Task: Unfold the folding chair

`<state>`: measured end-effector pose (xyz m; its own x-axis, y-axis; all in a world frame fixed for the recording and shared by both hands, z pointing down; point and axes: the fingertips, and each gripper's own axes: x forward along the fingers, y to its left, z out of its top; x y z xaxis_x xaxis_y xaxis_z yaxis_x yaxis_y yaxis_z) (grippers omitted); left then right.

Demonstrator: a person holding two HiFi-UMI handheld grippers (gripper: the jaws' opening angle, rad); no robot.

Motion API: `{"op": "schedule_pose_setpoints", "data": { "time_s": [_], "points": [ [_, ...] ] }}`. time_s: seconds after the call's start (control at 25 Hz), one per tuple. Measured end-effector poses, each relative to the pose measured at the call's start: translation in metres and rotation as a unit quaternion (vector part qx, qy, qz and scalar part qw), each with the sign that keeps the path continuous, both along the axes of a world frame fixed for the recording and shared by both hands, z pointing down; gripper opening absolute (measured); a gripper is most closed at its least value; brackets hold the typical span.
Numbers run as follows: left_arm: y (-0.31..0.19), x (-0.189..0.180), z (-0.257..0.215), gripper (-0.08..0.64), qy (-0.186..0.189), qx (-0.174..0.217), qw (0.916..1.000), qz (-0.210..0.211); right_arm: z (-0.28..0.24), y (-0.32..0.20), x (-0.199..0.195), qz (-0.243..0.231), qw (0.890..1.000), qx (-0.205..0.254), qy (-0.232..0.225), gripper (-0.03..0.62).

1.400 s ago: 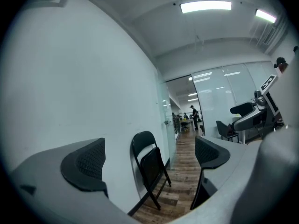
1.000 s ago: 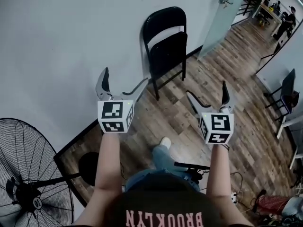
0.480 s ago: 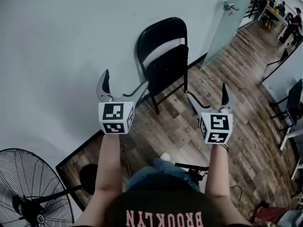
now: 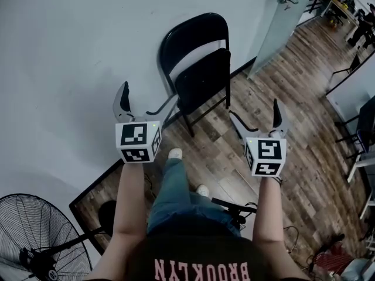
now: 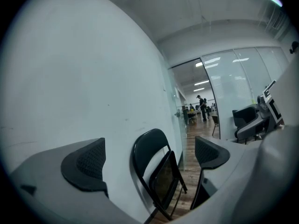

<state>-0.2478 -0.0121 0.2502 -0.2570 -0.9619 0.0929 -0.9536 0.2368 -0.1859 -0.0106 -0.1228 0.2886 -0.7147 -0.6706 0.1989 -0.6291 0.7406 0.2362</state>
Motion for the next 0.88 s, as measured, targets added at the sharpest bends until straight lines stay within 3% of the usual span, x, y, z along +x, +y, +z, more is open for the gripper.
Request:
{"op": "schedule_pose_setpoints", "data": {
  "time_s": [0.32, 0.68, 0.88],
  "points": [
    [-0.056, -0.034, 0.006, 0.571, -0.004, -0.01, 0.9996, 0.025, 0.006, -0.044, -0.031, 0.026, 1.0, -0.007, 0.0, 0.557],
    [-0.124, -0.114, 0.032, 0.571, 0.032, -0.036, 0.9979, 0.044, 0.034, -0.099, -0.114, 0.03, 0.999, -0.041, 0.015, 0.555],
    [-0.164, -0.135, 0.067, 0.569, 0.063, -0.075, 0.9923, 0.076, 0.063, -0.124, -0.162, 0.019, 0.997, -0.074, 0.026, 0.555]
  ]
}}
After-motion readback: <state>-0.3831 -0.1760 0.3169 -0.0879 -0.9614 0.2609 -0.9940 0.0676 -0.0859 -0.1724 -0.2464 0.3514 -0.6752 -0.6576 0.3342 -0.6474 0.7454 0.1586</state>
